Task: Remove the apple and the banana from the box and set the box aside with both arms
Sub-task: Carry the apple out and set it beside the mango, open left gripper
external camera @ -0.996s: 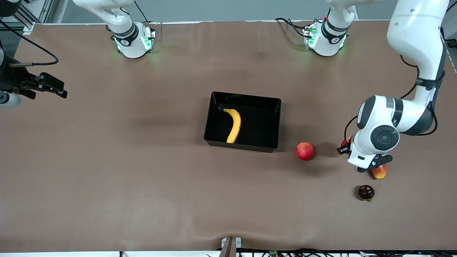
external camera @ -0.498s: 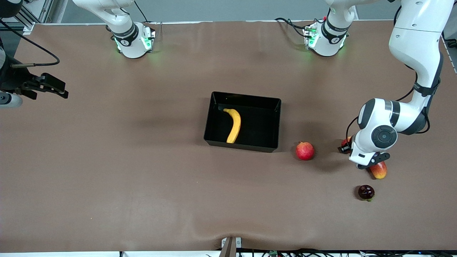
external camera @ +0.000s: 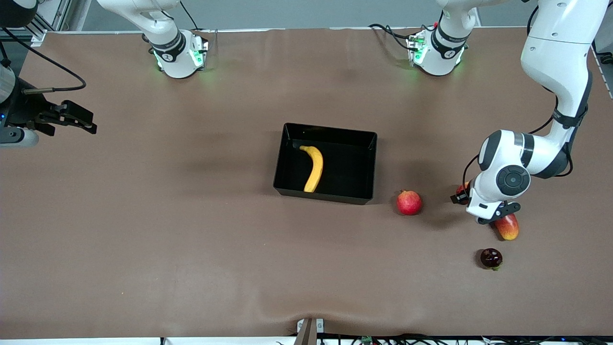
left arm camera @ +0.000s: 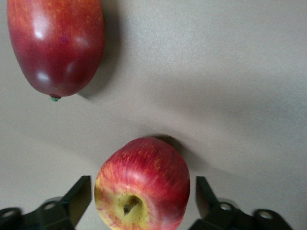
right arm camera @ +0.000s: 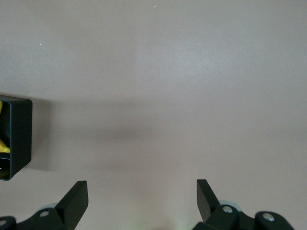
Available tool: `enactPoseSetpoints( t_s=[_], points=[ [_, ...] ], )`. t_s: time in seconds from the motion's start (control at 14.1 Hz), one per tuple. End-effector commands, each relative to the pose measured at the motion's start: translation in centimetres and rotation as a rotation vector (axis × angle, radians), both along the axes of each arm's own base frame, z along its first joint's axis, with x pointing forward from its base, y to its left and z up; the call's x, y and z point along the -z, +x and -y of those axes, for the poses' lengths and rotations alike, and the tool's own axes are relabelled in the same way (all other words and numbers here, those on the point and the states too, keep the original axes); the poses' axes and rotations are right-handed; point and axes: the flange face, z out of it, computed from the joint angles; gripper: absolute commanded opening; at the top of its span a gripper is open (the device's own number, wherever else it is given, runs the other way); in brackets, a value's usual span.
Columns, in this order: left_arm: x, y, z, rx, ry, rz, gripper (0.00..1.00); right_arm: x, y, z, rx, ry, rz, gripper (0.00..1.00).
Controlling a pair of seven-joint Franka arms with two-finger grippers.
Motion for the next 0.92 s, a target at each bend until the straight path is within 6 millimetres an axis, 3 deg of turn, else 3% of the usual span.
enactPoseSetpoints(
  t_s=[0.0, 0.14, 0.28, 0.57, 0.78, 0.85],
  points=[
    [-5.6, -0.3, 1.8, 0.026, 0.020, 0.043, 1.00, -0.1, 0.2, -0.2, 0.004, 0.008, 0.005, 1.00],
    [-9.7, -0.2, 6.1, 0.073, 0.012, 0.060, 1.00, -0.1, 0.2, -0.2, 0.001, 0.008, 0.005, 1.00],
    [-12.6, -0.4, 10.8, 0.129, 0.000, 0.038, 1.00, -0.1, 0.2, -0.2, 0.001, 0.008, 0.005, 1.00],
    [-14.5, -3.2, 21.1, 0.239, -0.076, 0.024, 1.00, -0.1, 0.2, -0.3, 0.001, 0.008, 0.005, 1.00],
    [-14.0, -4.5, 31.0, 0.284, -0.128, 0.044, 1.00, -0.1, 0.2, -0.4, -0.002, 0.008, 0.005, 1.00],
    [-13.9, -4.3, 33.4, 0.302, -0.152, 0.050, 1.00, -0.1, 0.2, -0.4, -0.001, 0.008, 0.005, 1.00]
  ],
)
